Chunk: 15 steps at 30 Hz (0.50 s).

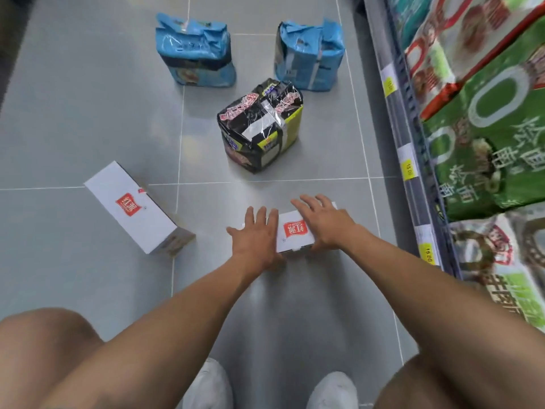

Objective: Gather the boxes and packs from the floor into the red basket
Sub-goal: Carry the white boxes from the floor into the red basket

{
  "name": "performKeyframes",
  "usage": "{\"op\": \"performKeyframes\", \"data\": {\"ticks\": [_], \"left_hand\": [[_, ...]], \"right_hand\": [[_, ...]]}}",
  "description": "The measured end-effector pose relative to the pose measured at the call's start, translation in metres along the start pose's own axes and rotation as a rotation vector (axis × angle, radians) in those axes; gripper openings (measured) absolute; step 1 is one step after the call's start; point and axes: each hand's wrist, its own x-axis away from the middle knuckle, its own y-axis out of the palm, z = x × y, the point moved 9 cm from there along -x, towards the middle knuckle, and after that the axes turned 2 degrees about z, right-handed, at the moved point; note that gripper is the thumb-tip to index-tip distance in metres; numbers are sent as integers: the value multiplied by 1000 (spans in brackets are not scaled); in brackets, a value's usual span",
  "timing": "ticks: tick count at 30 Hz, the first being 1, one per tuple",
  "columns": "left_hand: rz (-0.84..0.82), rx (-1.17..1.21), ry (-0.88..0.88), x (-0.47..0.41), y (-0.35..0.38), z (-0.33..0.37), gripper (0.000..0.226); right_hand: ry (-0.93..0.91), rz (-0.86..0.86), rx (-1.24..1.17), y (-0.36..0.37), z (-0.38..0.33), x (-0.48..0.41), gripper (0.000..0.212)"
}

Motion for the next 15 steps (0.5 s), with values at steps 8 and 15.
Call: {"op": "performKeyframes", "data": {"ticks": [8,15], "left_hand": [[119,27,49,-8,4,1,90],[126,9,127,-2,-16,5,87]], "right_hand": [[51,100,48,11,-3,0,101],[71,62,-32,5,-3,9,90]]}}
